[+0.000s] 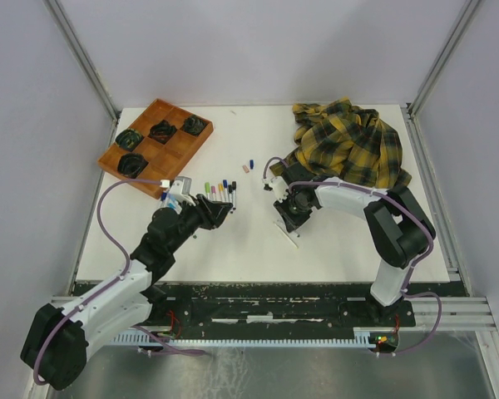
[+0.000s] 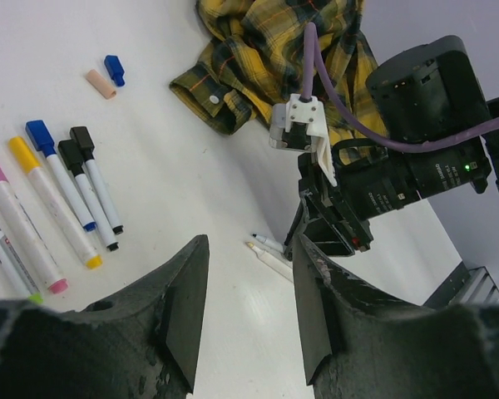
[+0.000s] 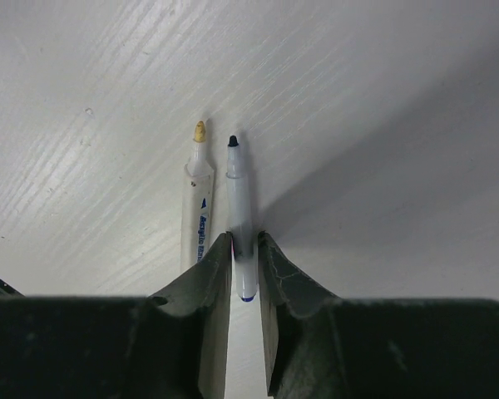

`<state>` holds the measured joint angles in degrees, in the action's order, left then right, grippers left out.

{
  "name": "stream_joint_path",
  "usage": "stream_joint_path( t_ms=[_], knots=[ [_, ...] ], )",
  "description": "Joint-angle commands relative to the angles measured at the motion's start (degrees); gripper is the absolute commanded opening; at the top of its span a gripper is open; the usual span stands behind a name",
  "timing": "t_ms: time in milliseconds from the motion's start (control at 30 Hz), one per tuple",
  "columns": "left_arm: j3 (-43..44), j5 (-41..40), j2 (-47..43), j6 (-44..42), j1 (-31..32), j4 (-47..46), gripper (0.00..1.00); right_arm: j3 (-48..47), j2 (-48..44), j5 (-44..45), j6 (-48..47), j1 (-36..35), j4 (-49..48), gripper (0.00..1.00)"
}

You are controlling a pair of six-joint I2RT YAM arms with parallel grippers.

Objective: Open the pen caps
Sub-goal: Place the pen at the center of the board, then pick up the pen from the center of the board.

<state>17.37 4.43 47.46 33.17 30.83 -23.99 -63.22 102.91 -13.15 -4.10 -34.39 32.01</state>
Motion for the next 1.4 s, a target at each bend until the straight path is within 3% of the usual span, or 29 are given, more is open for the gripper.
stream_joint_path(
  t_ms=[0,367,633,833,1000,1167,1367],
  knots=[
    [-0.64,1.19,-1.08,1.86,-0.33,-3.95,0.52,-1.76,1.04,1.49,0.83,-0.21,0.43,0.26],
    [-1.68,1.63,0.98,3.3,-0.3,-5.77,0.52,-2.72,0.47,0.57,1.37,-0.15,1.42,0.28],
    [0.55,0.93,9.17,3.99,-0.33,-6.26,0.52,-3.0,-4.84,0.94,0.99,0.47,1.39,0.33],
    [9.81,-1.73,18.97,2.39,-0.32,5.55,0.51,-3.28,-10.04,-1.52,-1.31,1.88,2.21,0.34],
    [18.07,-3.3,26.64,0.68,0.12,14.52,0.5,-4.43,-15.28,-8.51,-6.15,3.83,5.4,0.34],
    [26.61,-11.88,33.8,-1.96,2.93,24.23,0.49,-4.6,-20.12,-14.23,-9.21,6.31,7.28,0.34],
    [39.5,-23.53,43.81,-5.21,6.86,37.14,0.38,-4.26,-23.42,-15.79,-9.51,8.11,7.16,0.35]
  ],
)
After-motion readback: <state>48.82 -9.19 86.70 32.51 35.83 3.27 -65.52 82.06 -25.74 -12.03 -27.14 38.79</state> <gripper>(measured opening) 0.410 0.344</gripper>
